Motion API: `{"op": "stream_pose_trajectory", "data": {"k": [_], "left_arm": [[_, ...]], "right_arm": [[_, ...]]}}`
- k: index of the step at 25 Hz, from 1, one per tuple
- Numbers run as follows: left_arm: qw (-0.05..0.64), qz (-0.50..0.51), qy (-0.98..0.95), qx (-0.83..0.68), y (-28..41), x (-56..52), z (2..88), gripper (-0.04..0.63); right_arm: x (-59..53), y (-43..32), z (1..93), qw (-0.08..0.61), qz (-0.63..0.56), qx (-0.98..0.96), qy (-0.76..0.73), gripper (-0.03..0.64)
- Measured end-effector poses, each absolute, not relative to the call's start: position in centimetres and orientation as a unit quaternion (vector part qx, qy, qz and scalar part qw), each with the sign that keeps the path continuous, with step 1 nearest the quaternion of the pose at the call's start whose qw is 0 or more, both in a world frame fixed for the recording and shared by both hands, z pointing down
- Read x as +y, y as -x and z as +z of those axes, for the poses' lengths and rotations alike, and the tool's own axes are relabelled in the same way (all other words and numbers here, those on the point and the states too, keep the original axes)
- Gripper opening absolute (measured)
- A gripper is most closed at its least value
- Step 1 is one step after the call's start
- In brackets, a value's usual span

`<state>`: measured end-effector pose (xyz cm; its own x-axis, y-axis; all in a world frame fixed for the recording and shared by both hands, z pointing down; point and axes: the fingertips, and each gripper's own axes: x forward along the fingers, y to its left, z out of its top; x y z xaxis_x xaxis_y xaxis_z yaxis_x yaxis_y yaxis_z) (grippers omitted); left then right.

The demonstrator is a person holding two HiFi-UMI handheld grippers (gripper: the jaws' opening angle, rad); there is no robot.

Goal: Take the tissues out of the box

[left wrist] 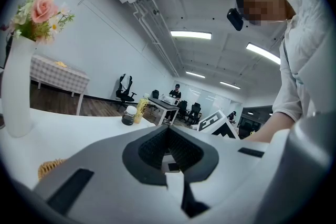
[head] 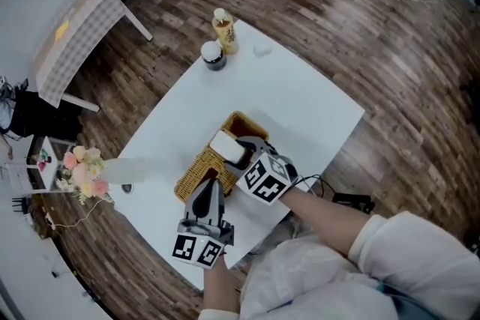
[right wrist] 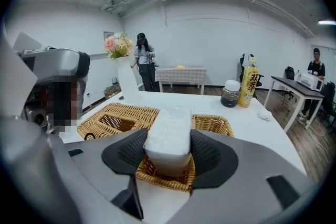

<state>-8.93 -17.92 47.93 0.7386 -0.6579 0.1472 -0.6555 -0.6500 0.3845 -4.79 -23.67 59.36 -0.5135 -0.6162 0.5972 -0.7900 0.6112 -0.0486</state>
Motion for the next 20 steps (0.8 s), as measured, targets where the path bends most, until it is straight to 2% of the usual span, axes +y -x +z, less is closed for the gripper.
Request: {"op": "stream_pose_trajectory", "data": {"k": [20], "left_arm": [[0.206, 0.001, -0.909, -0.363, 8.9, -17.8, 47.6, 0.002]], "right_arm": [[-23.5, 4.7, 58.3, 0.289, 0.165, -0.848, -0.413, 0.244]]}}
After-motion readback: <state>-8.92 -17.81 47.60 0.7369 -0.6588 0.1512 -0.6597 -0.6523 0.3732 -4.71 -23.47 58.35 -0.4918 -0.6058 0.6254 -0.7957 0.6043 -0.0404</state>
